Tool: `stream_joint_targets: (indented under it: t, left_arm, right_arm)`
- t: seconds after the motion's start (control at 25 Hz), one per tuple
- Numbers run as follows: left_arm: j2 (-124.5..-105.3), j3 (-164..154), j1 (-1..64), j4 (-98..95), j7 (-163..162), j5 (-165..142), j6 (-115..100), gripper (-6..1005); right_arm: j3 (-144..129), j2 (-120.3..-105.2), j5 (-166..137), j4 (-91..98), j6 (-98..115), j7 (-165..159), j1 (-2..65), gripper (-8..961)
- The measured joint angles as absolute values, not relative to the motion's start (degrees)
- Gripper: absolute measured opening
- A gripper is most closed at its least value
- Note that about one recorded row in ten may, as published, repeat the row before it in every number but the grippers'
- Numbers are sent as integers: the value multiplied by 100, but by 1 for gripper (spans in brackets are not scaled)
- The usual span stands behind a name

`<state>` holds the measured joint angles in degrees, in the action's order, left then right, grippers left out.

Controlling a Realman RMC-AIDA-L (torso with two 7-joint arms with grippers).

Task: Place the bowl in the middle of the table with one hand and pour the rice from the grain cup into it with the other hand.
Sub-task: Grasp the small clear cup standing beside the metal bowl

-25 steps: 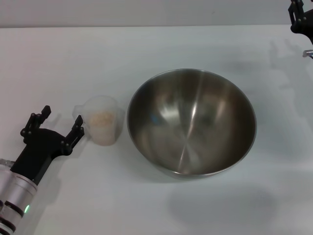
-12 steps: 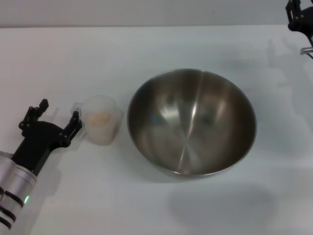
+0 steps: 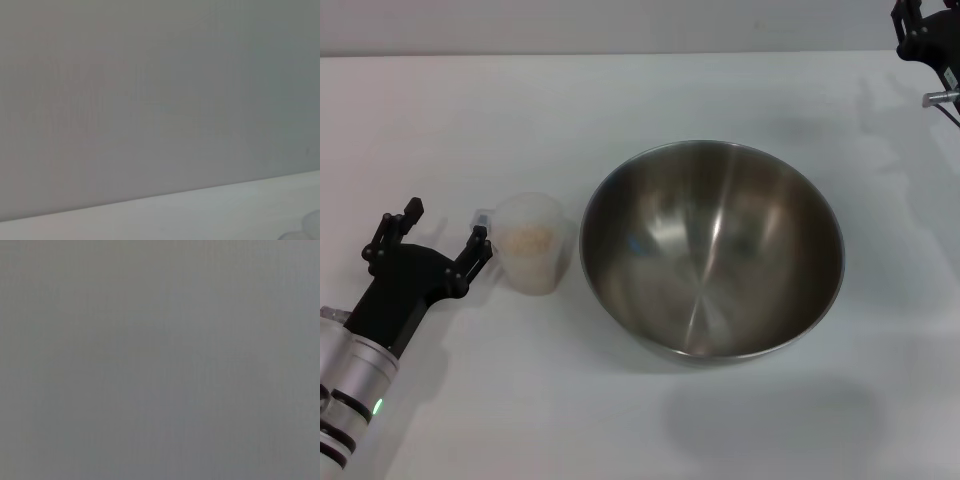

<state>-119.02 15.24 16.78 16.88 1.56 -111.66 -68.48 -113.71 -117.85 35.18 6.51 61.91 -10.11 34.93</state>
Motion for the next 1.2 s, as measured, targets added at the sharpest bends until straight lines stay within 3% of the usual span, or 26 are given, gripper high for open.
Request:
stream_joint_targets:
  t: [0.44,1.2]
  left_arm:
    - [-11903,1586,1735,1667,89,-11130,-6791,811]
    - [-11895,1589,1748,1844,-135,-11168,-6704,257]
  right_arm:
    - [-11431,-11795,3497,650,6178,-1011,3515,397]
    - [-11432,-11803,3498,680,6178,-1011,3534,400]
